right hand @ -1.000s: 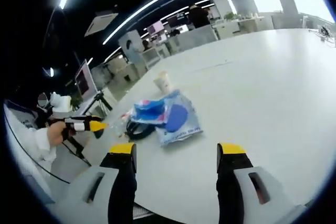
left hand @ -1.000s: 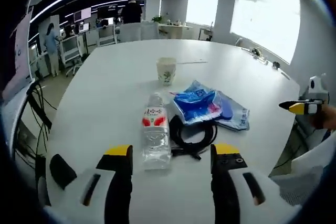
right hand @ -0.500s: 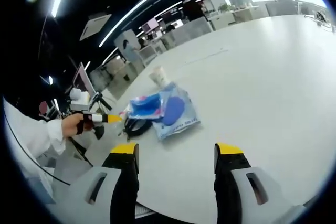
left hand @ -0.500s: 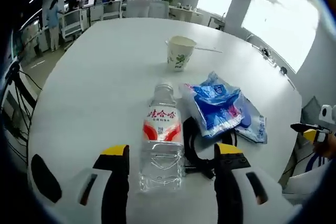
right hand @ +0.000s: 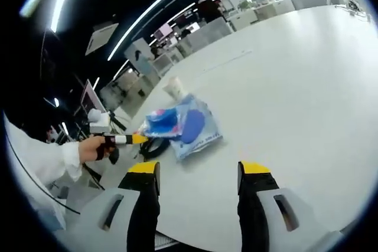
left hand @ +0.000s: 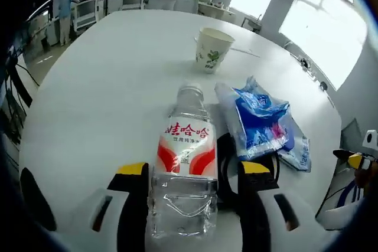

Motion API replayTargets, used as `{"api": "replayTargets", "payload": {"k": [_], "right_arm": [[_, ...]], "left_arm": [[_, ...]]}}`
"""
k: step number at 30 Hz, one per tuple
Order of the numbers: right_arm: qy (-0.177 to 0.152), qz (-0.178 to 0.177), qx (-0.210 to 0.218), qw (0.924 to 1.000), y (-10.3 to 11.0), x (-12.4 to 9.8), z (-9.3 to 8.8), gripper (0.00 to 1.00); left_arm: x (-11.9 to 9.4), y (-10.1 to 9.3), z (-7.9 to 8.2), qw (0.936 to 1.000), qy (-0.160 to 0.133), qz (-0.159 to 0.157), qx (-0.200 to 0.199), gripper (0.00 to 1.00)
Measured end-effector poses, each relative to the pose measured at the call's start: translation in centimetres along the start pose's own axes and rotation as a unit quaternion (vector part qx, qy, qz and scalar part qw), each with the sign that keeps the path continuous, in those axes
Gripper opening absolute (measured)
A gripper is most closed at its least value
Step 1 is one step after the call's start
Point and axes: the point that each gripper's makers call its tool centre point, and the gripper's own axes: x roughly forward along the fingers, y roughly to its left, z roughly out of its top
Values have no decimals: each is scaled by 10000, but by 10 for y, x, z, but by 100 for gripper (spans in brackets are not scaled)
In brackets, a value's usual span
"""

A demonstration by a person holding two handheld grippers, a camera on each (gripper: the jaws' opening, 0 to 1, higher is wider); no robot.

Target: Arrange the tabletop items into an orderly group along one side of the table until the central work area is clear of visible clutter.

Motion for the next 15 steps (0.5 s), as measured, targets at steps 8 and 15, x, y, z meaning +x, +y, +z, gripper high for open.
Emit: {"api": "replayTargets", "payload": {"k": [8,15], "right_arm": [[118,50,40,9999,1,6,-6,48],[144,121,-14,9998,6,9,-3,47]], "left_arm": [[1,4,-1,9998,8,111,170,45],[-6,9,3,9944,-275,-231,-998,40]]}}
